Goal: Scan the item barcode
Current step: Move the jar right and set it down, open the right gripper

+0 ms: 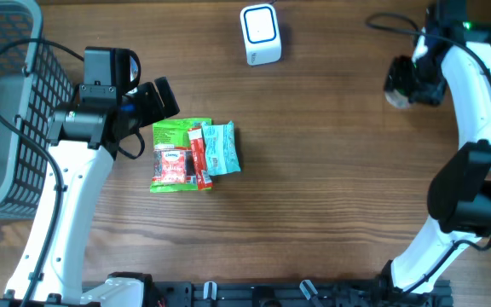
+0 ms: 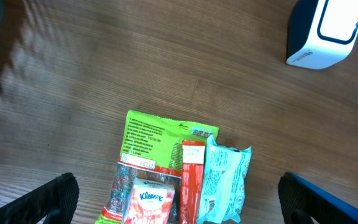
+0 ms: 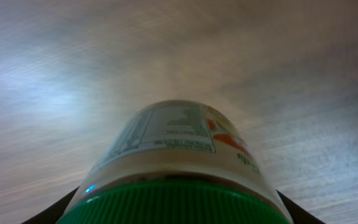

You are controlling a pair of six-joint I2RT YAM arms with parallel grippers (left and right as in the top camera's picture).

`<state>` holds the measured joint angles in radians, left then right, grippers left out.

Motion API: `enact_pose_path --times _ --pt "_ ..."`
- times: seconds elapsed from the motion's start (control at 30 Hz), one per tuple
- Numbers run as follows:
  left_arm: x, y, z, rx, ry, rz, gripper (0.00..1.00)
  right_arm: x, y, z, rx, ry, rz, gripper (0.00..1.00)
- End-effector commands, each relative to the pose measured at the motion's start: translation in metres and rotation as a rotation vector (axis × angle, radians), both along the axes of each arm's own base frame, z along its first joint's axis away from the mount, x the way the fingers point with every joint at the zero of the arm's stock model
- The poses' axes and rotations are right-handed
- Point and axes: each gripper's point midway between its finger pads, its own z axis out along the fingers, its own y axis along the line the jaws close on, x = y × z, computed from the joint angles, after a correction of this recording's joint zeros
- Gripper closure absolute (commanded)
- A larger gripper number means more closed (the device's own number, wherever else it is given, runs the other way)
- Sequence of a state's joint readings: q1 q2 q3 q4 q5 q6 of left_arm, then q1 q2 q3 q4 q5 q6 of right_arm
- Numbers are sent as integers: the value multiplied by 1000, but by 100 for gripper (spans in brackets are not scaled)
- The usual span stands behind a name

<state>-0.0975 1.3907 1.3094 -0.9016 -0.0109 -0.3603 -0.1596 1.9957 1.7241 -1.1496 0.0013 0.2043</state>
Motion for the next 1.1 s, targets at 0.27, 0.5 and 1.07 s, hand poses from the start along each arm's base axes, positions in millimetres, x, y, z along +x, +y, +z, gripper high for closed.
enact_pose_path --times 0.27,0.5,1.07 --pt "2 4 5 16 -16 3 0 -53 -41 -95 14 102 -133 64" --pt "2 4 5 17 -16 3 0 -55 -42 -87 17 114 -137 0" --pt "2 4 5 16 -16 3 0 -3 77 77 484 -151 190 3"
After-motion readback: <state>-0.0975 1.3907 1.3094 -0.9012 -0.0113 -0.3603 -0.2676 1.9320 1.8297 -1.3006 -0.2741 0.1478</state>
